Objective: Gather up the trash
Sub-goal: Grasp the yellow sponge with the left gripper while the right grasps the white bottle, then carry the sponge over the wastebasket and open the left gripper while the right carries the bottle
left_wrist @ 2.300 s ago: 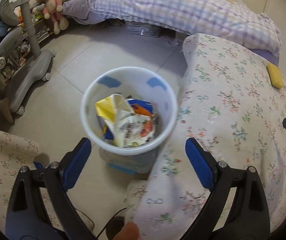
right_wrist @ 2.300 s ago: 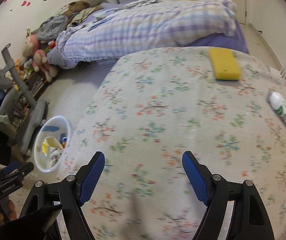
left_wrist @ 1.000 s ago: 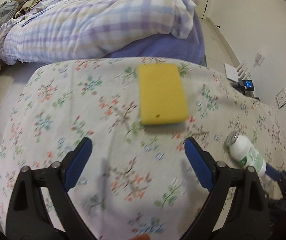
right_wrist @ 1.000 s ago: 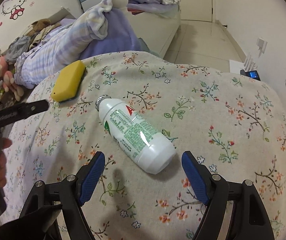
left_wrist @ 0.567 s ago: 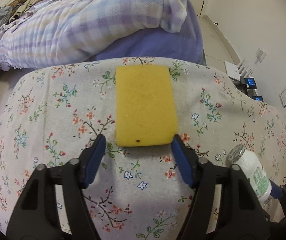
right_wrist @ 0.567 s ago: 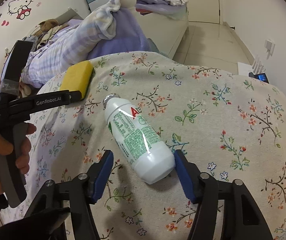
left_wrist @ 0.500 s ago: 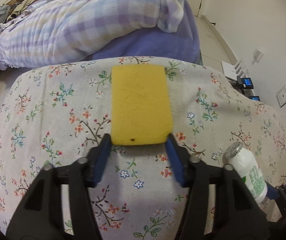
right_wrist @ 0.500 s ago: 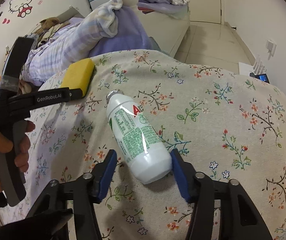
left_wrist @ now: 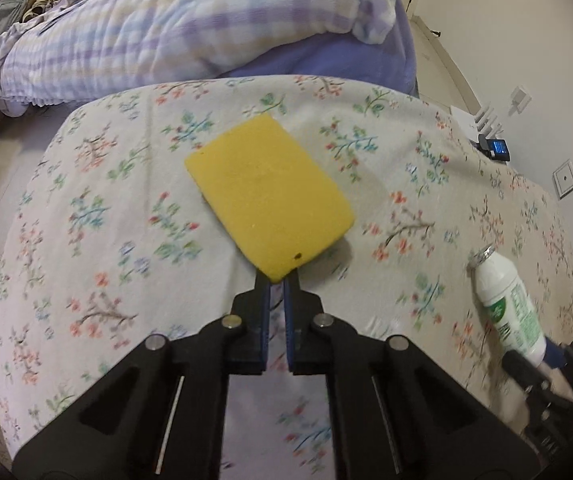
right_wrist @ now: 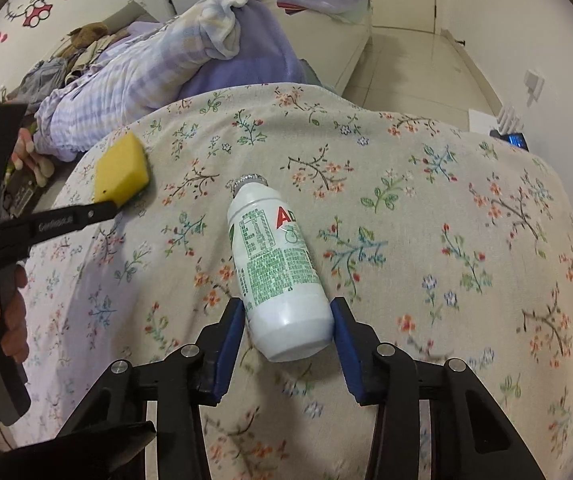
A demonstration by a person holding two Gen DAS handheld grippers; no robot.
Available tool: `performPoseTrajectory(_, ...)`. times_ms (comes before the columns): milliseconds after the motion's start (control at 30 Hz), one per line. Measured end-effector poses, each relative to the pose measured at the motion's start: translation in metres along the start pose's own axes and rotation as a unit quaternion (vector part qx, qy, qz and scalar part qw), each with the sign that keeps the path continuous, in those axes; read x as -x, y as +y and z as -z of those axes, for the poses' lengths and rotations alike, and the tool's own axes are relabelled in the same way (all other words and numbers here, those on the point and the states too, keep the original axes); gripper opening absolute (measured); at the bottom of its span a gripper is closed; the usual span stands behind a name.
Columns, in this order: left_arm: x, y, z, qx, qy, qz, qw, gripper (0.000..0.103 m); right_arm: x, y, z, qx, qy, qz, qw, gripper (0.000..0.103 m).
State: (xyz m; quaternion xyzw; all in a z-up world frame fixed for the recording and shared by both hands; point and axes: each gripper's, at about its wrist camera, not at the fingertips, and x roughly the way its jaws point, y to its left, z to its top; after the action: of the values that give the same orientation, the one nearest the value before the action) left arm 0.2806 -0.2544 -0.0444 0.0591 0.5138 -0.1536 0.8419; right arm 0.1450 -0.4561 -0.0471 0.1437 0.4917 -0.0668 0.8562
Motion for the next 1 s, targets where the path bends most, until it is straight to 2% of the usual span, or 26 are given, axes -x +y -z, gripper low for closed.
performPoseTrajectory(233, 0.033, 0.034, 0.027, 0.018, 0.000, 0.020, 0.9996, 0.007, 0.030, 0.004, 0.022, -0.026, 0.011, 0.014, 0.999, 0.045)
performPoseTrajectory(500, 0.073, 0.057, 0.057, 0.019, -0.006, 0.052, 0.9985, 0.006, 0.059, 0.018, 0.041, -0.072, 0.019, 0.006, 0.997, 0.043)
performPoseTrajectory(767, 0.110, 0.098, 0.093, 0.012, -0.019, 0.061, 0.9979, 0.006, 0.088, 0.065, 0.060, -0.057, 0.009, -0.007, 0.998, 0.042)
performPoseTrajectory(900, 0.125, 0.126, 0.114, 0.022, -0.024, 0.061, 0.9976, 0.006, 0.093, 0.093, 0.067, -0.042, 0.003, -0.030, 0.999, 0.042)
performPoseTrajectory(1000, 0.135, 0.151, 0.130, 0.023, -0.034, 0.047, 0.9981, 0.006, 0.090, 0.116, 0.076, -0.035, 0.004, -0.056, 0.998, 0.042)
